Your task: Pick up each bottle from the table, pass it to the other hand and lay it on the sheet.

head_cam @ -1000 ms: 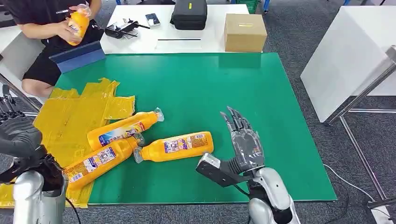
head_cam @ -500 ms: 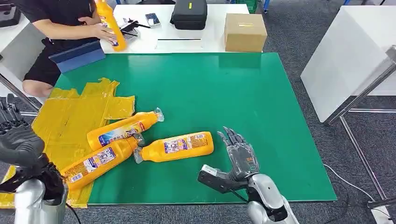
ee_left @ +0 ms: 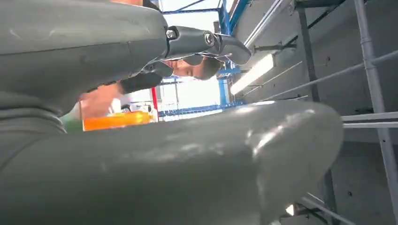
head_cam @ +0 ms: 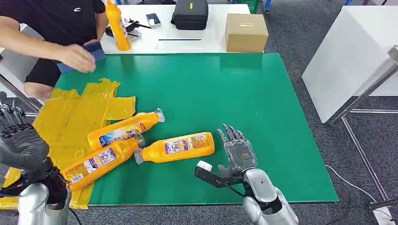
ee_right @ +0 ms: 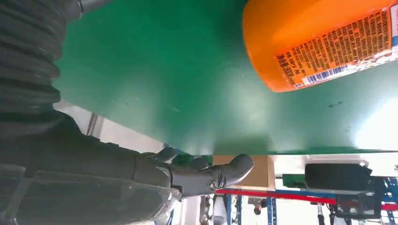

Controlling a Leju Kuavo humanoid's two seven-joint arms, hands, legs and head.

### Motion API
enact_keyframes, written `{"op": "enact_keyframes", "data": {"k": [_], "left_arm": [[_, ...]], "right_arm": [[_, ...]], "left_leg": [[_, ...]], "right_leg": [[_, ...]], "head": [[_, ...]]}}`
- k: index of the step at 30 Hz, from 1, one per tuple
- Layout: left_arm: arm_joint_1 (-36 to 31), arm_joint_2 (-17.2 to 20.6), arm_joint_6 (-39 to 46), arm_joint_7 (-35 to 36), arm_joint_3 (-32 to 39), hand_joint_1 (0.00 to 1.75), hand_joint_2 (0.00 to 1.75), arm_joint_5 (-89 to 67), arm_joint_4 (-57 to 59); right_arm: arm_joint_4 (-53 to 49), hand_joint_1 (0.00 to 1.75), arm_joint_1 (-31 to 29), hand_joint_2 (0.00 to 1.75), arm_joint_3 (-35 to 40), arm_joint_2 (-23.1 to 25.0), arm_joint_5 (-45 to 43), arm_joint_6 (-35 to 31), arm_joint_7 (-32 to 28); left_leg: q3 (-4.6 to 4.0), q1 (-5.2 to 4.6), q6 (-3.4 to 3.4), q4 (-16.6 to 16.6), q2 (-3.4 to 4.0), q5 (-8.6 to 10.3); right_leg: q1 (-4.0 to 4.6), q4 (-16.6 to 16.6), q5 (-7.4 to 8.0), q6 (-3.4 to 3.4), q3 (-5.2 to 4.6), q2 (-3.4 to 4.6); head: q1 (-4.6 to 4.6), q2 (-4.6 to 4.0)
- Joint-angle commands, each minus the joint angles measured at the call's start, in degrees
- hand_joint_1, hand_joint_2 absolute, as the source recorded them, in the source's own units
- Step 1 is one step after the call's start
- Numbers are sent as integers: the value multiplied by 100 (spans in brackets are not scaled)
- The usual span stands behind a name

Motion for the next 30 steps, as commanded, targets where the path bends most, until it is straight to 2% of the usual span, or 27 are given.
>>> {"op": "enact_keyframes", "data": {"k": [1, 14, 22, 30], "left_arm": [[-283, -48, -13, -1, -184, 0, 0, -10, 528], [-307, 23, -5, -1, -266, 0, 0, -10, 559], [-132, 139, 48, -11, -321, 0, 0, 67, 515], [-20, 53, 96, -19, -356, 0, 0, 73, 434]], "right_arm": [[315, 0, -131, 175, 283, -30, 162, -58, 168], [489, 0, -18, 175, 392, 44, 250, -38, 197], [994, 0, -323, 175, 469, 210, 352, -22, 215], [1284, 0, -525, 175, 460, 330, 380, -59, 194]], "left_leg": [[16, -3, -7, -7, -7, -1], [22, -2, -9, -10, -9, -3], [19, -3, -9, -10, 5, -2], [23, -5, -9, -12, 7, -3]], "right_leg": [[-3, -5, -5, 0, 18, -12], [-2, -8, -6, 0, 24, -16], [-2, -7, -2, -1, 18, -2], [-5, -7, -3, 0, 21, 0]], "head": [[0, 0], [0, 0], [0, 0], [0, 0]]}}
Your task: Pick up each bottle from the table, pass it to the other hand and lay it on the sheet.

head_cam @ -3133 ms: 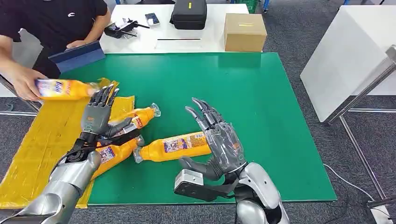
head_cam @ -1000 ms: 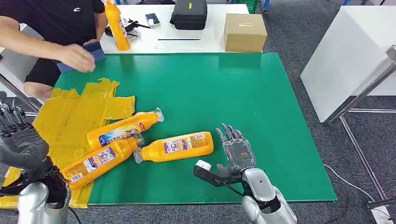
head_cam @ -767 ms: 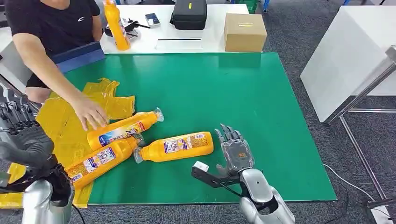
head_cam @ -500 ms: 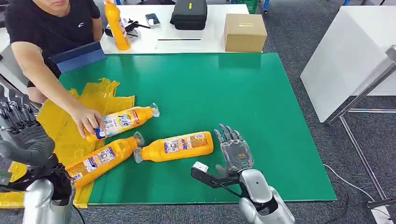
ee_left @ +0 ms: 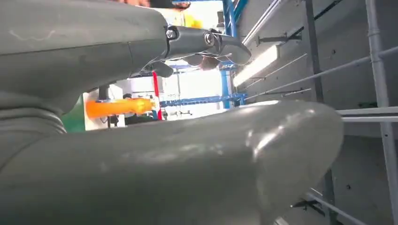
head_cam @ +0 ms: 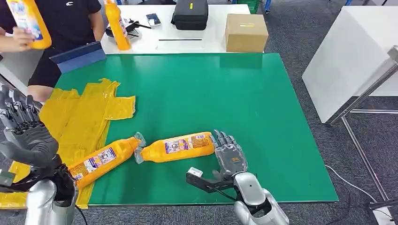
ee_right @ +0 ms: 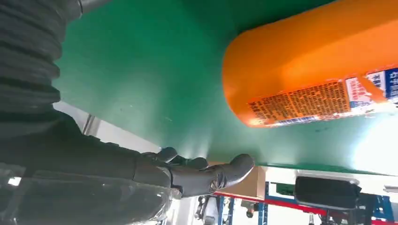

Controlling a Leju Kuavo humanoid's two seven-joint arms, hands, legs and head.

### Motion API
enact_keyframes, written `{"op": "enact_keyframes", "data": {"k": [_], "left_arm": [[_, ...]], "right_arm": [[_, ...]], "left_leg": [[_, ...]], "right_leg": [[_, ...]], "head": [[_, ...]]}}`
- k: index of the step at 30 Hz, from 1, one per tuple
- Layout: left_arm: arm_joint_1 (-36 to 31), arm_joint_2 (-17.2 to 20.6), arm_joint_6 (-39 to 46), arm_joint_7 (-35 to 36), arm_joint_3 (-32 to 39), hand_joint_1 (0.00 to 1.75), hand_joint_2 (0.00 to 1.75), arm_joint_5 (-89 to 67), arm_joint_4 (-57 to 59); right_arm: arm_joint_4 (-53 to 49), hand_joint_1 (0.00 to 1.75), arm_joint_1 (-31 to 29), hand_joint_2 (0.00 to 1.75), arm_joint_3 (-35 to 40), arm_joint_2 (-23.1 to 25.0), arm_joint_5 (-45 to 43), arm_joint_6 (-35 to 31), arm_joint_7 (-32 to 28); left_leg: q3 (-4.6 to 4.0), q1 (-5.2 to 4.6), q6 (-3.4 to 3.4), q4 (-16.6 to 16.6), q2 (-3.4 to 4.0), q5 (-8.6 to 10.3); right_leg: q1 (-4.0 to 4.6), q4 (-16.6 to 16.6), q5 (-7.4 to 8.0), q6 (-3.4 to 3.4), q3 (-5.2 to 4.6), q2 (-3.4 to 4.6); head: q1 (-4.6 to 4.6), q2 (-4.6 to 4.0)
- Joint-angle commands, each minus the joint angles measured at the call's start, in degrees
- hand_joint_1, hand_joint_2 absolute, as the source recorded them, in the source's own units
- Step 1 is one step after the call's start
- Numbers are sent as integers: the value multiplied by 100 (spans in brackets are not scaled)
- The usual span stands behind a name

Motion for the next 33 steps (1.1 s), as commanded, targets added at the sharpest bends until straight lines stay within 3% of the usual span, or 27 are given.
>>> {"op": "enact_keyframes", "data": {"k": [1, 9, 20, 33], "left_arm": [[91, 33, 87, 2, -114, 0, 0, -8, 199], [459, -205, 226, -6, -50, 0, 0, -184, -216], [393, -316, 224, 108, -44, 0, 0, -274, -318], [199, -374, 241, 191, -42, 0, 0, -301, -256]], "right_arm": [[984, 0, -531, 175, 137, 209, 44, -75, -36], [2038, 0, -1233, 175, 263, 566, 50, -190, -106], [3161, 0, -2161, 175, 432, 925, -38, -132, -179], [3963, 0, -2521, 175, 423, 993, -141, -164, -204]], "left_leg": [[16, -3, -6, -7, 10, -3], [24, -2, -11, -5, 23, -8], [18, -2, -12, -4, 11, -2], [15, -3, -12, -3, -3, 2]], "right_leg": [[-2, -6, 0, 0, 13, 6], [-2, -4, -2, 0, 17, 14], [-2, -1, -3, 0, 14, 3], [-3, 0, -3, 0, 14, -10]], "head": [[0, 0], [0, 0], [0, 0], [0, 0]]}}
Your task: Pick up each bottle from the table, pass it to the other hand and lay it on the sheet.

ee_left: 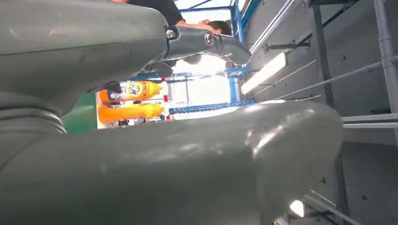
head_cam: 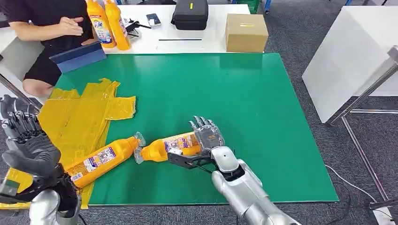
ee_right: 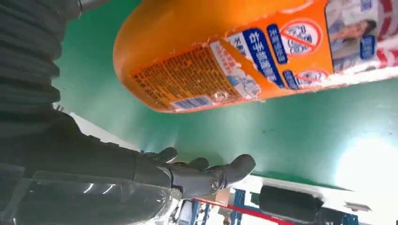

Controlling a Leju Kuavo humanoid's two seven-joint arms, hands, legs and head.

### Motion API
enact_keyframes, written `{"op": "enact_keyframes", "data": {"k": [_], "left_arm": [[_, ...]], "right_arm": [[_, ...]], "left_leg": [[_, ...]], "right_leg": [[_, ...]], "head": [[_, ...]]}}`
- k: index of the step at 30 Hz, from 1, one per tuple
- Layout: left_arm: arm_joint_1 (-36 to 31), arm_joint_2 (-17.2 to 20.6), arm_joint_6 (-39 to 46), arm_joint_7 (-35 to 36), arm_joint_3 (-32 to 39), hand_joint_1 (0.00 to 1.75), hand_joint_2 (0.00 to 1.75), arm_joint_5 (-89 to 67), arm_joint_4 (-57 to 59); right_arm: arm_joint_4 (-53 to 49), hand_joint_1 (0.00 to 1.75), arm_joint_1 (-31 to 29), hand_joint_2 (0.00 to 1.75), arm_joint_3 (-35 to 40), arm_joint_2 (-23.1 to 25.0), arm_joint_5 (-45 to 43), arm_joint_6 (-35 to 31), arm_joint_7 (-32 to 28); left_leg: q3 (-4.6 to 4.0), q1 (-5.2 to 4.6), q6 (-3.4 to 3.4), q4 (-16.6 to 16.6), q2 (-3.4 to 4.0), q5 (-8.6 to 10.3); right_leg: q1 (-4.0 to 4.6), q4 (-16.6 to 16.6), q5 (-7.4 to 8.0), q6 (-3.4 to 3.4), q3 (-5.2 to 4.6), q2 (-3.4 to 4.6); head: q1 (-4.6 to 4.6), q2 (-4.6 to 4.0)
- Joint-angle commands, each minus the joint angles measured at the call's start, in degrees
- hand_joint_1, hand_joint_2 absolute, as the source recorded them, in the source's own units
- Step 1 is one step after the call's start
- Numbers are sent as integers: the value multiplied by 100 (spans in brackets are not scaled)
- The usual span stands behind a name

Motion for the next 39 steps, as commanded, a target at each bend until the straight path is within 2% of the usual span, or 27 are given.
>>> {"op": "enact_keyframes", "data": {"k": [1, 10, 16, 17, 18, 32, 39], "left_arm": [[-210, -28, 24, 41, -1, 0, 0, -2, 171], [-387, -179, 10, 124, -85, 0, 0, -77, 318], [-405, -182, 12, 127, -91, 0, 0, -88, 328], [-402, -189, 14, 127, -87, 0, 0, -90, 322], [-405, -191, 14, 127, -88, 0, 0, -90, 321], [-159, -246, 68, 106, 79, 0, 0, -103, 65], [-10, -285, -99, 171, 95, 0, 0, -98, 29]], "right_arm": [[995, 0, -478, 175, 172, 14, -42, 13, -17], [2084, 0, -842, 175, 138, 93, -203, 121, 55], [2136, 0, -848, 175, 122, 92, -224, 90, 39], [2157, 122, -849, 175, 103, 98, -244, 101, 31], [2171, 171, -829, 175, 95, 73, -248, 100, 35], [2241, 175, -880, 175, 98, 182, -207, 40, -91], [1929, 175, -819, 175, -7, 153, -212, -49, -151]], "left_leg": [[12, -4, -8, -3, -6, -2], [17, -4, -10, -2, -13, -2], [24, -3, -9, -7, -10, 3], [26, -6, -10, -8, -16, 5], [27, -3, -7, -5, -10, 2], [36, -4, -14, -9, -1, 5], [28, -2, -9, -4, 4, 6]], "right_leg": [[-4, -1, -5, 0, 13, -11], [-4, -1, -7, 1, 20, -20], [-3, -7, -2, 0, 23, -18], [-5, -6, -3, 0, 27, -26], [-2, -5, -2, 0, 26, -16], [-2, -8, 7, -13, 33, -10], [0, -4, 10, -14, 24, -3]], "head": [[0, 0], [0, 0], [0, 0], [0, 0], [2, 0], [0, 0], [0, 0]]}}
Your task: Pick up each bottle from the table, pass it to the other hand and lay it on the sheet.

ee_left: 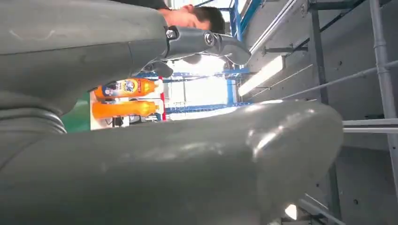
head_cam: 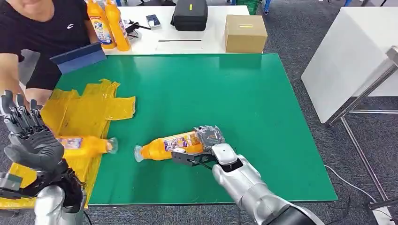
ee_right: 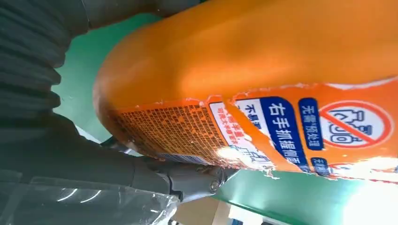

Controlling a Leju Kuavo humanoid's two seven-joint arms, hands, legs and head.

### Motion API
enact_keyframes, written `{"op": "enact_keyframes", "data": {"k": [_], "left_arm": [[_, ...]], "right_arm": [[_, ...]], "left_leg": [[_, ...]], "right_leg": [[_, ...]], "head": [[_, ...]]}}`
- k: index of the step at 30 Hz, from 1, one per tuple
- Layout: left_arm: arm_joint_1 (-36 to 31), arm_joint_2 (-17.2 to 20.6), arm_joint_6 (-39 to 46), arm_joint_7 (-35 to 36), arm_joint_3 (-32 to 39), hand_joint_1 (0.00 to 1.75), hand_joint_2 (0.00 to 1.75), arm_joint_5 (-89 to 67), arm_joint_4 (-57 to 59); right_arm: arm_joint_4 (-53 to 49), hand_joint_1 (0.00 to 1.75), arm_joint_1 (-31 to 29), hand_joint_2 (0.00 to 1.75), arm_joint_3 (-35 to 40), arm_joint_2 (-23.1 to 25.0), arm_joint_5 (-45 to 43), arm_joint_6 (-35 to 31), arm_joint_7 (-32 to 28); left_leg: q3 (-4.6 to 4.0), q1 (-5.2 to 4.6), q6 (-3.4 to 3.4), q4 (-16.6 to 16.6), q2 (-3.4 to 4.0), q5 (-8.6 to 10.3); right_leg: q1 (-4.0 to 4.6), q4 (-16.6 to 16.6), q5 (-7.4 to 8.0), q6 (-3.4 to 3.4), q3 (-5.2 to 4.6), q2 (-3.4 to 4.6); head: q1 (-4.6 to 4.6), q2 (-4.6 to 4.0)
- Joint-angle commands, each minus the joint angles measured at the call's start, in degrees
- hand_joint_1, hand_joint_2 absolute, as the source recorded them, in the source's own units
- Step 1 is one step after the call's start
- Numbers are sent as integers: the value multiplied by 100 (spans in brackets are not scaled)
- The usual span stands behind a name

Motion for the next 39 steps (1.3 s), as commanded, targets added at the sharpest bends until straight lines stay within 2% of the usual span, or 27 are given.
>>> {"op": "enact_keyframes", "data": {"k": [1, 4, 8, 13, 16, 18, 22, 23, 33, 39], "left_arm": [[108, -40, -160, 75, 150, 0, 0, 24, 57], [108, -40, -160, 75, 150, 0, 0, 24, 57], [160, -71, -276, 155, 233, 0, 0, 70, 52], [441, -148, -450, 213, 425, 0, 0, 122, -161], [803, -167, -772, 349, 542, 0, 0, 399, -312], [970, -157, -941, 418, 510, 0, 0, 545, -263], [994, -225, -1053, 432, 319, 0, 0, 569, -134], [994, -223, -1055, 444, 292, 0, 175, 557, -125], [917, -247, -1050, 582, 185, 0, 175, 546, 141], [672, -270, -1285, 646, -158, 0, 175, 845, 507]], "right_arm": [[169, 175, -55, 175, -39, -40, 9, -8, -51], [169, 175, -55, 175, -39, -40, 9, -8, -51], [-352, 175, 74, 175, -124, -131, -17, -134, -81], [-2405, 175, 604, 175, -325, -419, -111, 38, -96], [-4387, 175, 1043, 175, -507, -675, -445, 264, -211], [-5332, 175, 1206, 175, -571, -810, -815, 224, -345], [-6122, 175, 1419, 175, -540, -925, -1046, 336, -284], [-6164, 175, 1452, 175, -542, -916, -1094, 316, -281], [-6326, 175, 1563, 175, -327, -916, -1328, 150, -264], [-5837, 175, 1228, 175, -160, -555, -1731, 189, -246]], "left_leg": [[8, -2, -6, -4, -2, -1], [6, -1, -6, -4, -2, -1], [14, -6, -12, -8, -6, -3], [-1, -4, -7, -1, -5, -5], [-4, -8, -8, 5, 3, -15], [-26, -7, -4, 4, -7, -5], [-50, -5, -4, 4, -20, -3], [-35, -6, -6, 4, -24, -10], [-31, -7, -9, -2, -11, -6], [-36, -5, -6, -2, -5, -3]], "right_leg": [[-2, -3, -3, 0, 8, -6], [-1, -3, -2, 0, 6, -6], [-6, -5, -6, 2, 14, -15], [-3, 1, -8, 2, 0, -11], [-8, 10, -16, 4, -7, -4], [-6, 9, -10, 3, -24, -10], [-5, 6, -10, 3, -44, -22], [-6, 6, -19, 4, -29, -28], [-6, 1, -10, 1, -30, -14], [-5, 2, -6, -1, -37, -8]], "head": [[0, 0], [0, 0], [0, 0], [0, 0], [0, 0], [0, 0], [0, 0], [0, 0], [0, 0], [0, 0]]}}
